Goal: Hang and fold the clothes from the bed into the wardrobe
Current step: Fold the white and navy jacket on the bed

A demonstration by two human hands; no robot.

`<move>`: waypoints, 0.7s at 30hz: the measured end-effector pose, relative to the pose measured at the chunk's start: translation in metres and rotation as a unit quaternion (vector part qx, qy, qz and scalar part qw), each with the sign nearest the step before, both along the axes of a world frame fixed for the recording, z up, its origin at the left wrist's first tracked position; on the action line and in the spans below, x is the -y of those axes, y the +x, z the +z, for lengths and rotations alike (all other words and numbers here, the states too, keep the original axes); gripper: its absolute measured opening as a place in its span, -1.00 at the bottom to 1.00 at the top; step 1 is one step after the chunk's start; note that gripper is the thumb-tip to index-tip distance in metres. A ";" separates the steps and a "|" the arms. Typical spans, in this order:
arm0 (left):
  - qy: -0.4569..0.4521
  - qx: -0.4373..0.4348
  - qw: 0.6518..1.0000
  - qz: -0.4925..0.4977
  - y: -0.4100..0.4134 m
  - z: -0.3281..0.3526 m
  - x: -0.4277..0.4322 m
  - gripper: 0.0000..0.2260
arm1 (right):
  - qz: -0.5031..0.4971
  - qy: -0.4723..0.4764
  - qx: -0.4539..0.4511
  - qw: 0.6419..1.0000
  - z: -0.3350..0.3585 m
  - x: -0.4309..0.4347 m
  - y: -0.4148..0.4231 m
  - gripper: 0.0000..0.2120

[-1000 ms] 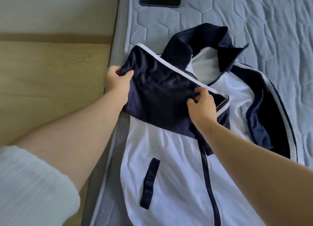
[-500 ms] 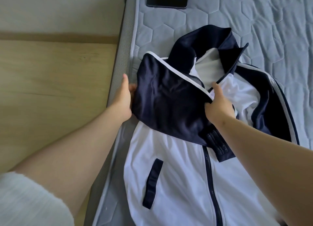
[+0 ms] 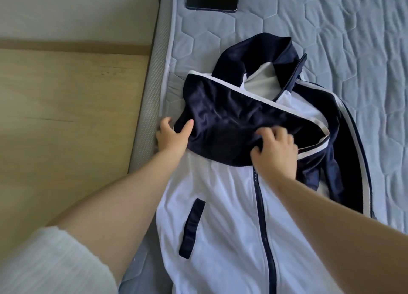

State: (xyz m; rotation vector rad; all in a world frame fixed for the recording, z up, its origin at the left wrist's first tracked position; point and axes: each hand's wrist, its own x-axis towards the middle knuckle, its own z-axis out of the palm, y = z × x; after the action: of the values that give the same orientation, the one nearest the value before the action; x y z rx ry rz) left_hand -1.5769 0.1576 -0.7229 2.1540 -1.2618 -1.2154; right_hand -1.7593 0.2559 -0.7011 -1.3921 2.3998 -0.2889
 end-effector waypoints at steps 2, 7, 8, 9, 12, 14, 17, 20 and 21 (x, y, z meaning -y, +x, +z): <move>0.036 -0.067 0.997 0.014 0.007 -0.002 -0.023 -0.44 | 0.031 0.051 0.031 0.998 -0.007 -0.018 0.020 -0.70; 0.120 0.035 0.991 -0.049 0.051 -0.001 -0.100 -0.54 | 0.008 0.126 0.112 0.986 -0.016 -0.089 0.063 -0.78; 0.151 0.047 0.986 -0.058 0.060 -0.001 -0.118 -0.61 | 0.002 0.145 0.138 0.980 -0.017 -0.105 0.068 -0.80; 0.177 0.047 0.981 -0.059 0.070 -0.002 -0.135 -0.67 | -0.005 0.164 0.159 0.974 -0.017 -0.120 0.072 -0.83; 0.235 -0.032 0.970 -0.042 0.095 -0.002 -0.175 -0.79 | -0.028 0.207 0.177 0.962 -0.017 -0.155 0.081 -0.85; 0.287 -0.089 0.952 -0.062 0.102 0.000 -0.191 -0.77 | -0.032 0.213 0.171 0.962 -0.018 -0.167 0.087 -0.83; 0.357 -0.165 0.916 -0.082 0.107 0.002 -0.203 -0.80 | -0.037 0.209 0.178 0.961 -0.018 -0.168 0.088 -0.79; 0.340 -0.160 0.924 -0.077 0.111 0.010 -0.213 -0.93 | -0.035 0.208 0.192 0.958 -0.018 -0.168 0.084 -0.77; 0.318 -0.125 0.937 -0.071 0.114 0.013 -0.216 -0.89 | -0.030 0.212 0.193 0.958 -0.017 -0.169 0.083 -0.76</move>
State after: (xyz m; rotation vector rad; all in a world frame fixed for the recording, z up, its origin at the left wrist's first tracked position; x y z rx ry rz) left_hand -1.4632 0.3736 -0.7103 2.2265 -1.0164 -2.1177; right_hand -1.6764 0.4253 -0.7186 -0.9685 2.0273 -0.0456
